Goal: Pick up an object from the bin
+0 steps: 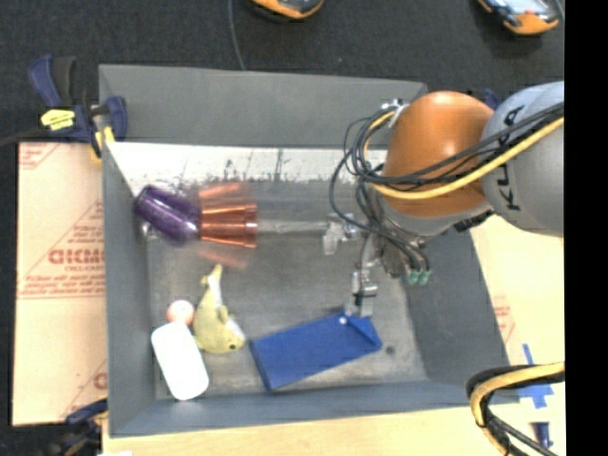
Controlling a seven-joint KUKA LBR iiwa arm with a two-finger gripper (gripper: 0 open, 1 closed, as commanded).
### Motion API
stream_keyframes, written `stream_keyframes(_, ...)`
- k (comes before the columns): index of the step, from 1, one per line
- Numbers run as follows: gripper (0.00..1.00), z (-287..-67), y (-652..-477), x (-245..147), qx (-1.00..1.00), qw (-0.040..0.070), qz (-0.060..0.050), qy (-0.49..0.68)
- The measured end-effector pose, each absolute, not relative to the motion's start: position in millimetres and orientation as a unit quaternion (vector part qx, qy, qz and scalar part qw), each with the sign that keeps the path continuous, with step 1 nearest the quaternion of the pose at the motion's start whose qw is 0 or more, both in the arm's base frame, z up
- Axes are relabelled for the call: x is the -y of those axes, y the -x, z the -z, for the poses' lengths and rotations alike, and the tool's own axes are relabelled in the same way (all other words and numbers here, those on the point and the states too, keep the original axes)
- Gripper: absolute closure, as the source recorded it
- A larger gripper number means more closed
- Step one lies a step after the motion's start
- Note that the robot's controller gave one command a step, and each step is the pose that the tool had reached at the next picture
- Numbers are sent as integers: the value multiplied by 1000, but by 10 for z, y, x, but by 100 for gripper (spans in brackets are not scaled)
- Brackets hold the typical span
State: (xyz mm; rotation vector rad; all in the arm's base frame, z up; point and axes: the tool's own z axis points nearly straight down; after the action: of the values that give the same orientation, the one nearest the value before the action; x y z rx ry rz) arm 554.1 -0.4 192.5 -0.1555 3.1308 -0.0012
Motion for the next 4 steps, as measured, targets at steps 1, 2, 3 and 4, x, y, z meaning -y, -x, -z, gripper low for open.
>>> stream_keyframes(1, 0, -1101, -5183, 121, -993, 3, 0, 121)
stream_keyframes(2, 0, -1929, -5159, 565, -991, 10, 2, 131)
stream_keyframes(3, 0, -1142, -5146, 718, -992, 4, 0, 129)
stream_keyframes(4, 0, -887, -4968, 217, -991, 12, 3, 132)
